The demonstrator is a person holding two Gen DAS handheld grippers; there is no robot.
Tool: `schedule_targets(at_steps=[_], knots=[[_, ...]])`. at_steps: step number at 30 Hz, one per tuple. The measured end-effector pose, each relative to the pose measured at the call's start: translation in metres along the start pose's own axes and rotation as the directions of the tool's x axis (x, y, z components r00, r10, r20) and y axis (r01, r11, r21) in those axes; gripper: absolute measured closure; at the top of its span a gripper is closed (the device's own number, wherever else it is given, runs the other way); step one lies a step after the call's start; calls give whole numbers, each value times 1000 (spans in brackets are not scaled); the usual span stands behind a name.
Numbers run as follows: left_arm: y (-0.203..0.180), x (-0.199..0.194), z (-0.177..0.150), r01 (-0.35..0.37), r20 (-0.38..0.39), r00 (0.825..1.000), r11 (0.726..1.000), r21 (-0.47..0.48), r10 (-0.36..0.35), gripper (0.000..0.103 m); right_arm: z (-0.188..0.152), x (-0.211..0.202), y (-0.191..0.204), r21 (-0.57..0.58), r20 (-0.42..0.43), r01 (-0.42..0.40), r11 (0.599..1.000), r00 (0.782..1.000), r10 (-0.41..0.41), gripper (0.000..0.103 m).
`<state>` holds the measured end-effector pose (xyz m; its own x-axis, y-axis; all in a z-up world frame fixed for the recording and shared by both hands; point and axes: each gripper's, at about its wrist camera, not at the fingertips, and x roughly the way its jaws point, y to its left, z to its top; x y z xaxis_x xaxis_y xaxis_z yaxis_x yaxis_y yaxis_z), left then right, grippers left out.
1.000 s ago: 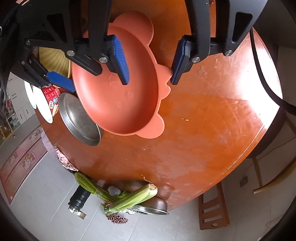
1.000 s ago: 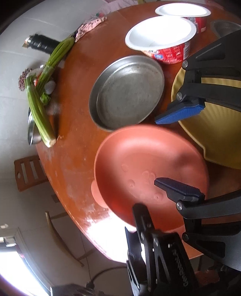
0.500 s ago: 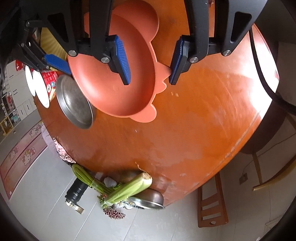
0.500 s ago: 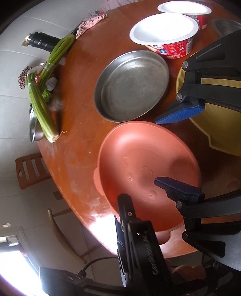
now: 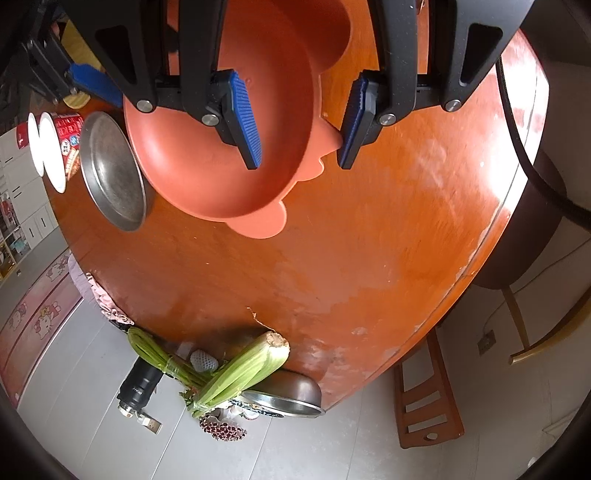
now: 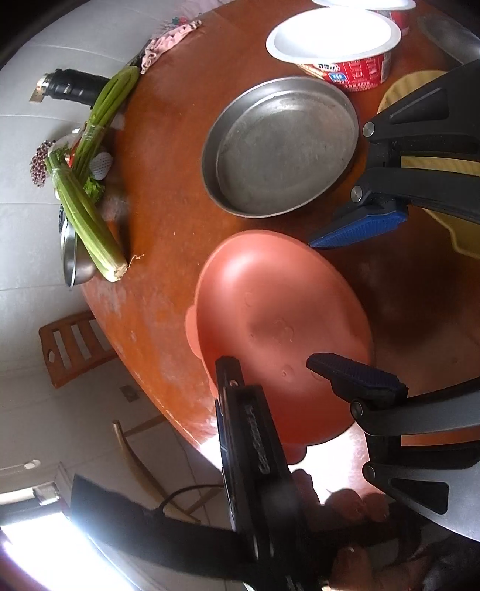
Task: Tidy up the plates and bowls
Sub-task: 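Lift the orange plate with the left tool and set it down beside the steel tray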
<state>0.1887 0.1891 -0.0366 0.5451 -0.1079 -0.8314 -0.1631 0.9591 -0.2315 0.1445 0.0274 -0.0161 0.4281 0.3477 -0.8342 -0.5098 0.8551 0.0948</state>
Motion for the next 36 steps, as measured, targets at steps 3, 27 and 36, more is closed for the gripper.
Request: schedule_targets(at_steps=[3, 27, 36], knots=[[1, 6, 3, -16, -3, 1000, 1000, 6, 16, 60, 1, 4, 1, 4, -10, -10, 1000, 1000, 10, 43], [-5, -15, 1, -138, 88, 987, 989, 60, 133, 56, -6, -10, -5, 42, 24, -48, 998, 999, 47, 43], [-17, -42, -7, -173, 148, 976, 982, 81, 160, 51, -15, -33, -10, 50, 65, -42, 998, 997, 38, 43]])
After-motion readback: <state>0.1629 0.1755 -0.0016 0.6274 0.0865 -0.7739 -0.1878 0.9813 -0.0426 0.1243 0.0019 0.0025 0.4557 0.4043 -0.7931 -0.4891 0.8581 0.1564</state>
